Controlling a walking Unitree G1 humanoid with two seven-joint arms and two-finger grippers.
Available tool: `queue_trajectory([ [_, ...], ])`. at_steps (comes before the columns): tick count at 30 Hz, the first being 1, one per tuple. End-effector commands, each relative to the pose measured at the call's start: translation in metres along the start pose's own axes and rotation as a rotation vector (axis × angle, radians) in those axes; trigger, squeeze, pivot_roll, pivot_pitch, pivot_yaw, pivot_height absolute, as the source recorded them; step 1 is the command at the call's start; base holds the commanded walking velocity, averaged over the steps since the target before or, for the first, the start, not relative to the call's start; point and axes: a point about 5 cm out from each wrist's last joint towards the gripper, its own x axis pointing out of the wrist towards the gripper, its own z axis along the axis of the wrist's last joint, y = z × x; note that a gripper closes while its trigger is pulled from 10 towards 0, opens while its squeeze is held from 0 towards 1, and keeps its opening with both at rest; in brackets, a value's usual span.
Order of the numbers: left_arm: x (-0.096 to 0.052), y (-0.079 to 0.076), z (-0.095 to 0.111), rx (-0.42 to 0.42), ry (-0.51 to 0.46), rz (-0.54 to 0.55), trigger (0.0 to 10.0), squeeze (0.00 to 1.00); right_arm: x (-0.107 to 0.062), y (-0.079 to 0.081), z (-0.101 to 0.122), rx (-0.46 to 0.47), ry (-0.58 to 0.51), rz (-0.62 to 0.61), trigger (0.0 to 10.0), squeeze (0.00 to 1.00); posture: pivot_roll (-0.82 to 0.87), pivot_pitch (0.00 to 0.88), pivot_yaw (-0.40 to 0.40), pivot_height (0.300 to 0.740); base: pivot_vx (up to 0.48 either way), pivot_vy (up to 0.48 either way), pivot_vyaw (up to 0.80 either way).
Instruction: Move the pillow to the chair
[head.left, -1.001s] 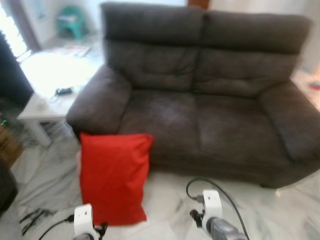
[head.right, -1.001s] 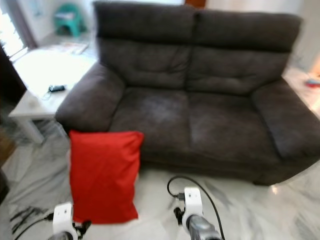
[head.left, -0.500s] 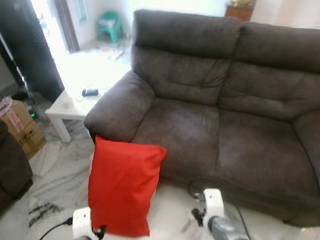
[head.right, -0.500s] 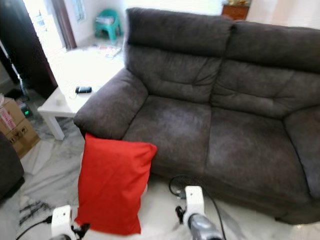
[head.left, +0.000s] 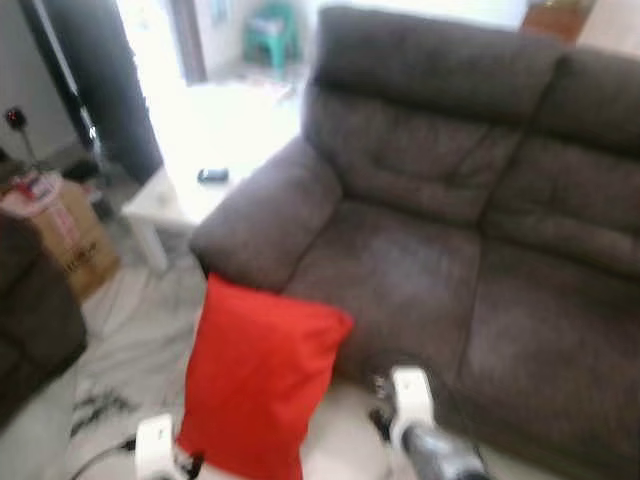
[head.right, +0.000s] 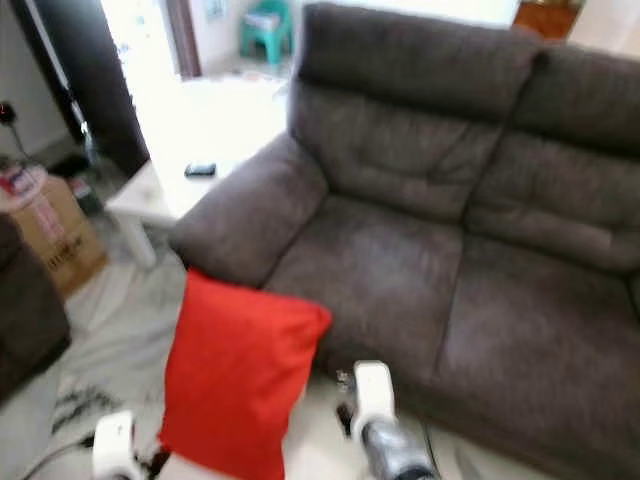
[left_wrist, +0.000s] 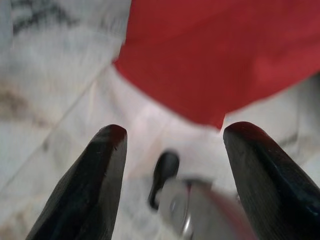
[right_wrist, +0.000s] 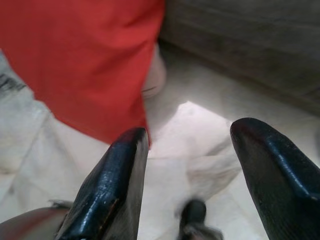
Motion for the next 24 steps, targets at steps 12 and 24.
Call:
queue_trajectory([
  [12,-0.0003,-0.0065,-0.0057,-0.007,0.015,-0.016,10.0,0.00,-0.0020,-0.0139,-0.0039,0.014,0.012,-0.040,10.0,0.00,0.10,0.002,-0.058,0.740,0.286,0.000,0.62],
  [24,-0.0004,-0.0062,-0.0063,-0.002,0.017,-0.008,10.0,0.00,-0.0021,-0.0144,-0.0034,-0.010,0.011,-0.036,10.0,0.00,0.10,0.004,-0.058,0.740,0.185,0.000,0.47],
])
